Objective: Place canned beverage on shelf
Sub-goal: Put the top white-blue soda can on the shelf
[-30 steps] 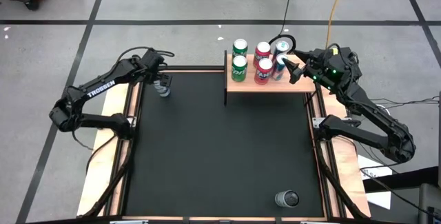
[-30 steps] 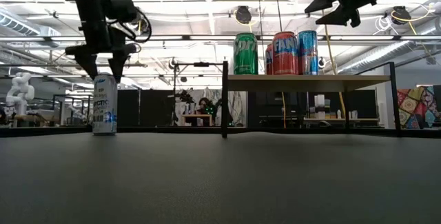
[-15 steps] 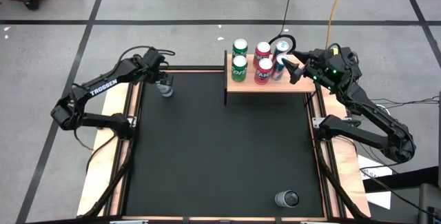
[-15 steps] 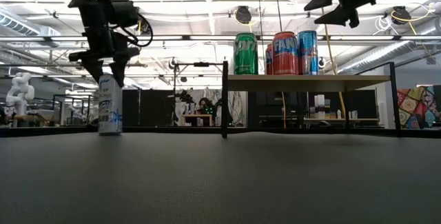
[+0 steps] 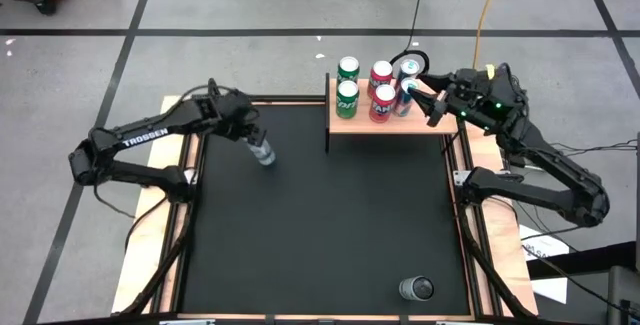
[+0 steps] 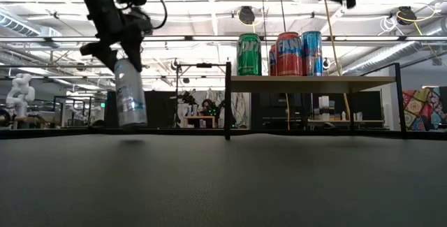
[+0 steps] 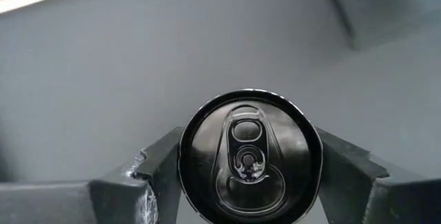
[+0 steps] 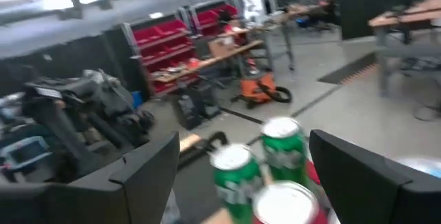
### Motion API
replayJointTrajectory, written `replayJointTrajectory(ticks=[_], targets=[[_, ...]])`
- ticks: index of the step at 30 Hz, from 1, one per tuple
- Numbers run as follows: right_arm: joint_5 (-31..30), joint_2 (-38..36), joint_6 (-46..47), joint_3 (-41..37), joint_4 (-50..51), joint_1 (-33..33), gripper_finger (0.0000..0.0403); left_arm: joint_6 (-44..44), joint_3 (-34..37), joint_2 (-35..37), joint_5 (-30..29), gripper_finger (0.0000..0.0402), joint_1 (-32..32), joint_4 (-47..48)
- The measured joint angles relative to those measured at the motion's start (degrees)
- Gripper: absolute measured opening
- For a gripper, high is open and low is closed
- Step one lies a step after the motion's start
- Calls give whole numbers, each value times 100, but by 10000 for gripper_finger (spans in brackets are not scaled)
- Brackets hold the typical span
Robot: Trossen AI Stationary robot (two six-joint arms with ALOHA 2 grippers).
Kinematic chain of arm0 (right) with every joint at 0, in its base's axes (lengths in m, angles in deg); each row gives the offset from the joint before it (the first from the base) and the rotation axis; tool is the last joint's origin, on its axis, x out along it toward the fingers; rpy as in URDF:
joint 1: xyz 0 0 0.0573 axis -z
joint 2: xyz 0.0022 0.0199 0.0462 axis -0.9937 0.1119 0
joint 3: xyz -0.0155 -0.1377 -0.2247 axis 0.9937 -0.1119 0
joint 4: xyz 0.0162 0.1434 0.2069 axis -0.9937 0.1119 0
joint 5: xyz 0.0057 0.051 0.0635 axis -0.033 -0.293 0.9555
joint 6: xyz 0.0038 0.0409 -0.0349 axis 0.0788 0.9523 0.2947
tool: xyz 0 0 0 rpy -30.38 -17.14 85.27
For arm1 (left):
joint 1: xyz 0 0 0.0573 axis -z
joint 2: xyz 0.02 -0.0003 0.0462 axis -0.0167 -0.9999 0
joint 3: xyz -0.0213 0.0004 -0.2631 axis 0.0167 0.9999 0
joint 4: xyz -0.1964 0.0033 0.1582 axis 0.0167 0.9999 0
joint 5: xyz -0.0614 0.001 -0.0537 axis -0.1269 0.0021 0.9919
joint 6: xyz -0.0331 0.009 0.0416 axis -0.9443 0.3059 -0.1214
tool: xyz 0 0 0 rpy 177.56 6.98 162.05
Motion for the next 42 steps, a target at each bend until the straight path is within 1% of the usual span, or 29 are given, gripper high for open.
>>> replayJointTrajectory(ticks=[5, 7, 11, 15, 18, 22, 27, 34, 37, 40, 42], targets=[[-290, 510, 102, 512, 420, -782, 311, -447, -9, -83, -174, 249, 1081, -212], [-360, 821, 227, 617, 471, -1165, 311, -609, -9, -121, -259, 249, 1447, -215], [-718, 1552, 440, 772, 491, -2027, 311, -817, -9, -240, -406, 250, 2036, -321], [-1318, 2221, 523, 995, 437, -2855, 311, -1085, -11, -431, -507, 250, 2544, -374], [-1787, 2672, 562, 1227, 368, -3383, 311, -1238, -11, -602, -579, 250, 2903, -597], [-2310, 3131, 714, 1514, 321, -3925, 311, -1376, -29, -898, -727, 250, 3284, -961], [-2818, 3515, 1251, 1590, 383, -4456, 311, -1369, -46, -1166, -833, 251, 3598, -1415], [-3446, 3865, 2115, 1590, 872, -5080, 311, -768, -32, -1307, -841, 251, 3967, -1915], [-3538, 3940, 2389, 1590, 940, -5259, 311, -369, -28, -1316, -846, 251, 4056, -1997], [-3727, 3960, 2511, 1590, 942, -5422, 311, 52, -129, -1321, -814, 251, 4096, -1793], [-3883, 3960, 2557, 1590, 936, -5497, 311, 393, -323, -1333, -887, 251, 4130, -1366]])
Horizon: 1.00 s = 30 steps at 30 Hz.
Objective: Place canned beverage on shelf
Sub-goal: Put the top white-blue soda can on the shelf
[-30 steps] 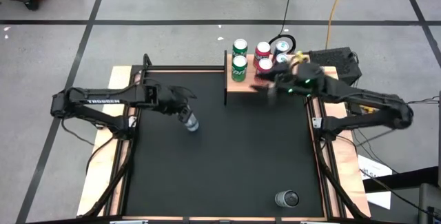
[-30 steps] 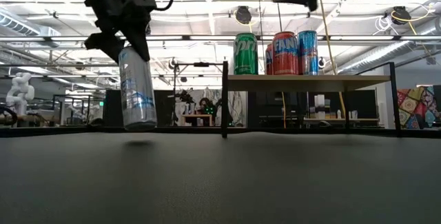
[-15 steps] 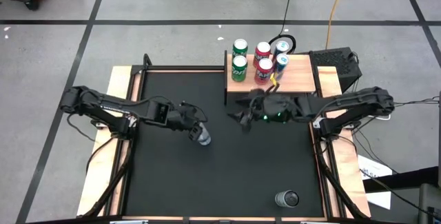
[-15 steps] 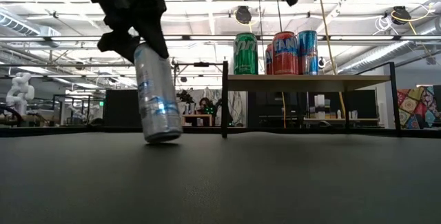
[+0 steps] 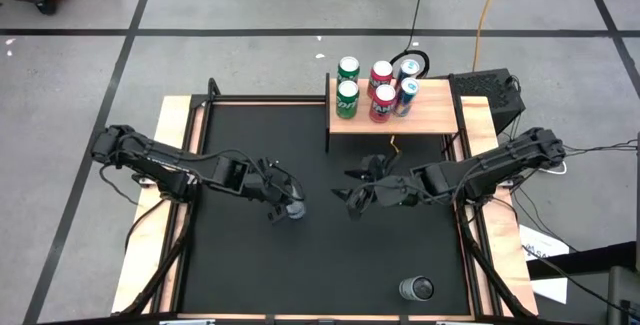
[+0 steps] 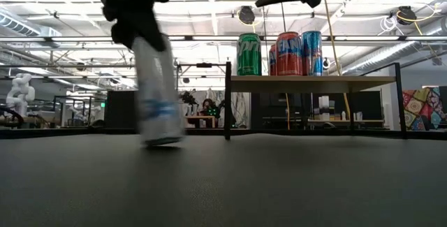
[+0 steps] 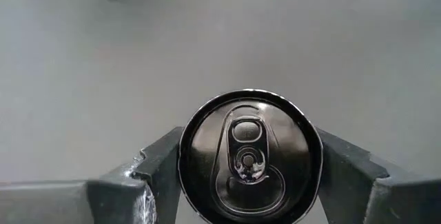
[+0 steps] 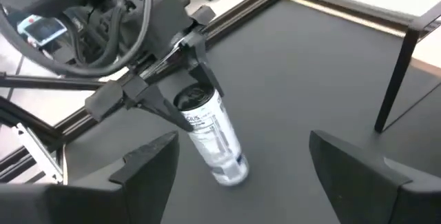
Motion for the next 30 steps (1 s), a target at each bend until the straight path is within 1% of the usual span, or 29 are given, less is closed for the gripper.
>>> replayJointTrajectory(ticks=[2, 5, 11, 14, 17, 19, 25, 30], targets=[[-70, 0, 13, 0, -2, -27, 311, 259, -159, -2, -197, 251, 33, 410], [-160, 0, 59, 0, -6, -18, 311, 383, -241, 2, -508, 251, 44, 395], [-165, 0, -167, 0, 10, -11, 311, 230, -246, -84, -558, 251, 46, 364], [-152, 0, -101, 0, 13, -11, 311, 165, -246, -179, -571, 258, 44, 321], [-149, 0, 265, 0, 14, -11, 311, -213, -259, -322, -645, 281, 33, 278], [-147, 0, 258, 0, 14, -11, 311, -412, -259, -418, -634, 304, 33, 308], [-146, 134, 159, -1, 56, -11, 311, -385, -271, -345, -332, 365, 38, 185], [-142, 649, 57, -2, -276, -11, 311, -97, -606, -109, -216, 384, 35, 504]])
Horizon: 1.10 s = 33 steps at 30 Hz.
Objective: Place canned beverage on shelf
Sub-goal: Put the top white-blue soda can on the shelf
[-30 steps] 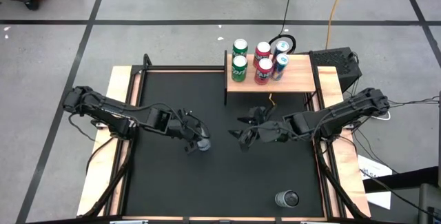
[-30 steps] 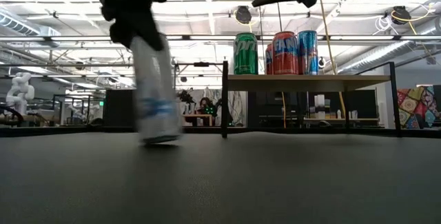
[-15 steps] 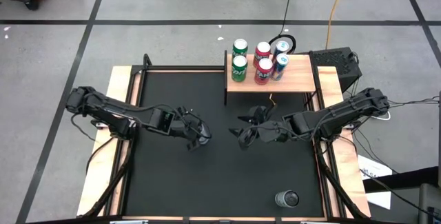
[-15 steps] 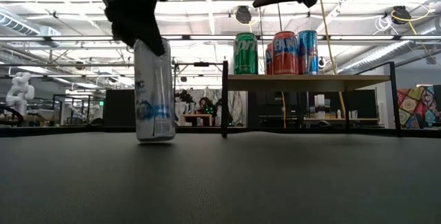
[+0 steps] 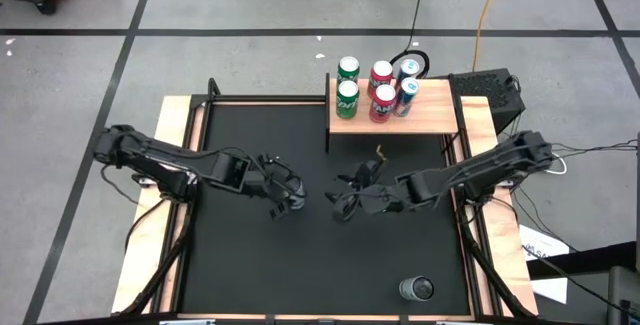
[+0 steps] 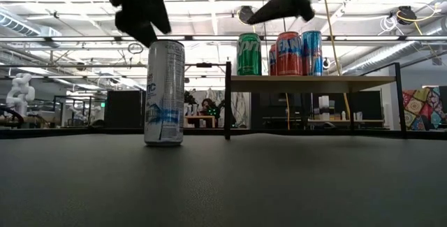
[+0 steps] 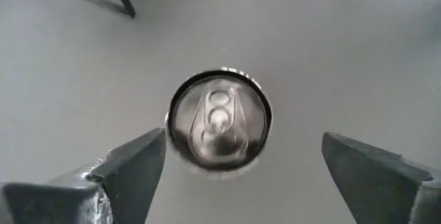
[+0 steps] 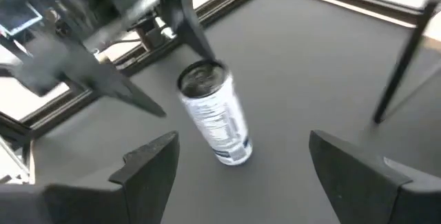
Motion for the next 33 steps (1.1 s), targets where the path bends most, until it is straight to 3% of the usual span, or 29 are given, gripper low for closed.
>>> replayJointTrajectory(ticks=[5, 12, 18, 26, 33], targets=[[-2, 702, -553, 90, -1045, 0, 311, 197, -353, 342, -5, 386, 0, 720], [-512, 1878, -1847, 1277, -1031, 97, 317, 36, -407, 1022, -481, 386, -80, 1546], [-781, 2532, -1422, 1966, -1005, 305, 349, -893, -407, 1432, -795, 386, -199, 2505], [-752, 2719, -726, 2074, -837, 407, 362, -1363, -407, 1613, -811, 387, -195, 2895], [-154, 2750, -1344, 2074, -870, 437, 356, -1360, -404, 1578, -932, 387, -195, 2873]])
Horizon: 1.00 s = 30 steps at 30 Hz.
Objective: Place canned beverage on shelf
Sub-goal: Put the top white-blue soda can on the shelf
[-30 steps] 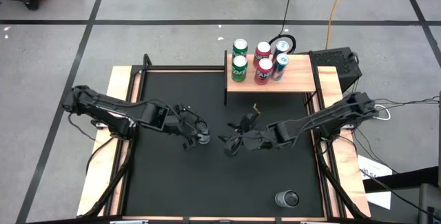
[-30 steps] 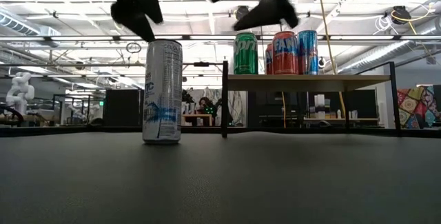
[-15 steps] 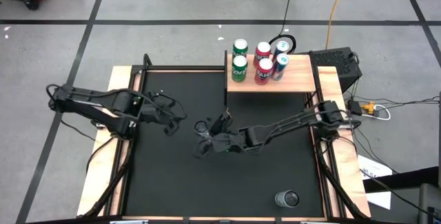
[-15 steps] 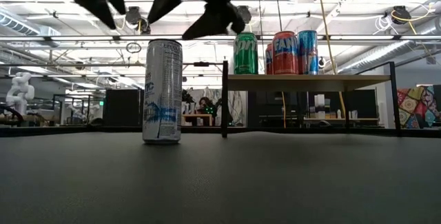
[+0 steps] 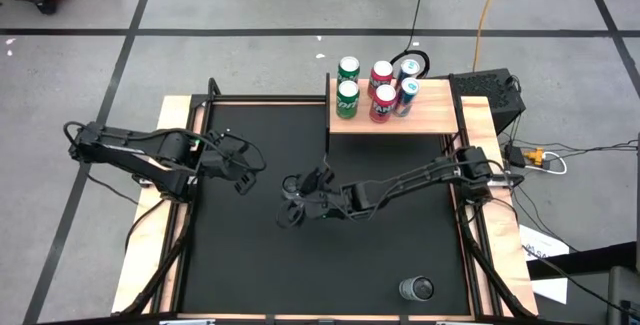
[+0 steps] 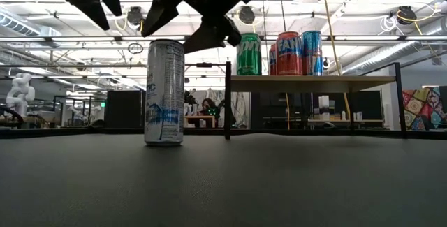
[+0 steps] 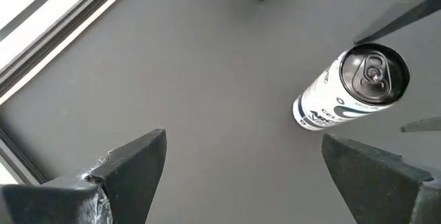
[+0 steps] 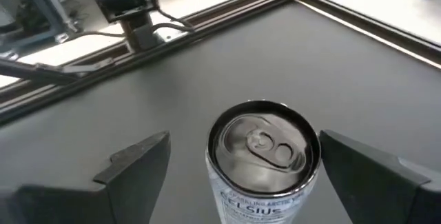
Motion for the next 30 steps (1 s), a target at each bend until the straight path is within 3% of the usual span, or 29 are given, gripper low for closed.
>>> replayJointTrajectory(ticks=[10, 17, 25, 30], targets=[[31, 36, 3, 2, -27, 220, 355, 26, 0, 4, -79, 387, 0, -4], [630, 190, -51, -1, 5, 312, 350, 22, 2, 4, -125, 387, 0, -2], [647, 212, -64, 0, -10, 326, 285, -3, 2, 4, -133, 387, 0, 0], [1075, 202, -106, 0, -43, 390, 241, 25, 2, 4, -135, 386, 0, 2]])
